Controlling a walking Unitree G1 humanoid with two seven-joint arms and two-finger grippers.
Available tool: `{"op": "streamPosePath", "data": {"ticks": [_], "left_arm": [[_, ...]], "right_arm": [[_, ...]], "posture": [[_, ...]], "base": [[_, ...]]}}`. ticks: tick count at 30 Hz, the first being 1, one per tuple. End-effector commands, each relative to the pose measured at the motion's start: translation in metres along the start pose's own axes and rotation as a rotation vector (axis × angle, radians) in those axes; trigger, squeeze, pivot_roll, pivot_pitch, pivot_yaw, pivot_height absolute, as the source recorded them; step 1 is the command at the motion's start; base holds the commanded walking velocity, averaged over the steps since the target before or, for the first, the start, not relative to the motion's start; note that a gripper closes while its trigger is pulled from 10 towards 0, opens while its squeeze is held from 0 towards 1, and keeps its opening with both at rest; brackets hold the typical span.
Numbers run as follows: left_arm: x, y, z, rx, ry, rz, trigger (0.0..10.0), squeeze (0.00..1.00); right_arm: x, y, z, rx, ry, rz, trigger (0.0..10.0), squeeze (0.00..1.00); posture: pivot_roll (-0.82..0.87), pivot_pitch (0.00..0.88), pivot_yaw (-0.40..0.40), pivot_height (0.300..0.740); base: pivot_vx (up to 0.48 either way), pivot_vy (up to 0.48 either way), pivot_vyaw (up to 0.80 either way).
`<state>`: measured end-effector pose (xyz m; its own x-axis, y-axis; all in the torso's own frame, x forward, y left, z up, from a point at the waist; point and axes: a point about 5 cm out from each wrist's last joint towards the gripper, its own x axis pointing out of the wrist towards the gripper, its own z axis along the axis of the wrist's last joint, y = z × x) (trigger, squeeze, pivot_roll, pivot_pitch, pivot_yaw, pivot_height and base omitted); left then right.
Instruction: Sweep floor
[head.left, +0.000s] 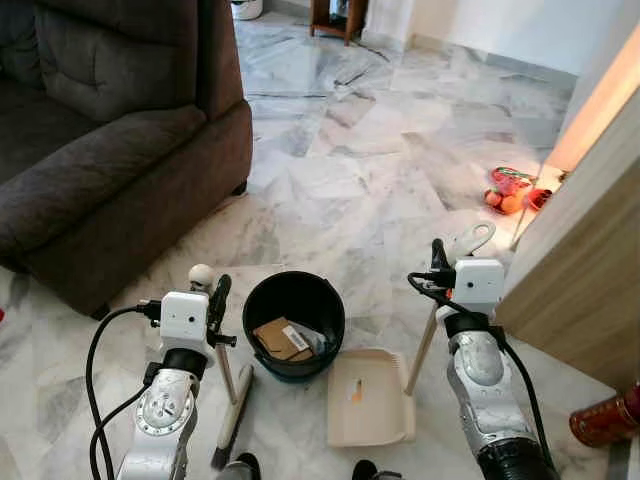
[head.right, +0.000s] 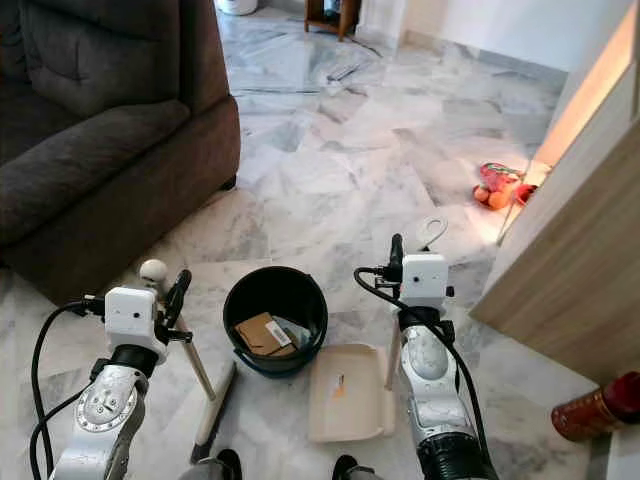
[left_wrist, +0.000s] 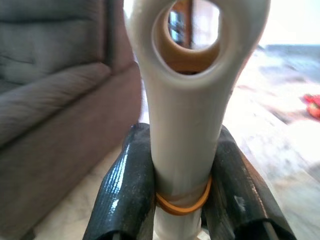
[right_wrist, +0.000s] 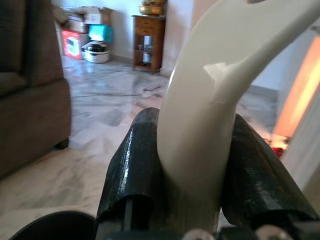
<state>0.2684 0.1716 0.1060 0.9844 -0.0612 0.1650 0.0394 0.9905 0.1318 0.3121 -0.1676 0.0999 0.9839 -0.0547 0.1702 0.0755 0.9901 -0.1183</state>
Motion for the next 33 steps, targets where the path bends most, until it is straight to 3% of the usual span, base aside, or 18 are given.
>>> {"op": "streamPosePath", "data": {"ticks": [1,23,33], "left_arm": [[-0.0023,0.0044,0.0037,0.004,-0.021,0.02,10.0,0.0],[-0.0003,0.0041,0.0034,0.0,-0.021,0.021,10.0,0.0],[0.0,0.0046,0.003,0.005,-0.018,0.021,10.0,0.0]], "right_arm": [[0.0048,0.0032,0.0082,0.013,-0.041,0.016,10.0,0.0],[0.005,0.0068,0.006,0.023,-0.033,0.039,10.0,0.0],[0.0047,0.0055,0.0019,0.03,-0.006,0.026,10.0,0.0]], "posture": [[0.12,0.141,-0.011,0.74],[0.12,0.139,-0.013,0.74],[0.12,0.144,-0.012,0.74]], "base": [[-0.274,0.0,0.0],[-0.277,0.0,0.0],[0.0,0.0,-0.08]]}}
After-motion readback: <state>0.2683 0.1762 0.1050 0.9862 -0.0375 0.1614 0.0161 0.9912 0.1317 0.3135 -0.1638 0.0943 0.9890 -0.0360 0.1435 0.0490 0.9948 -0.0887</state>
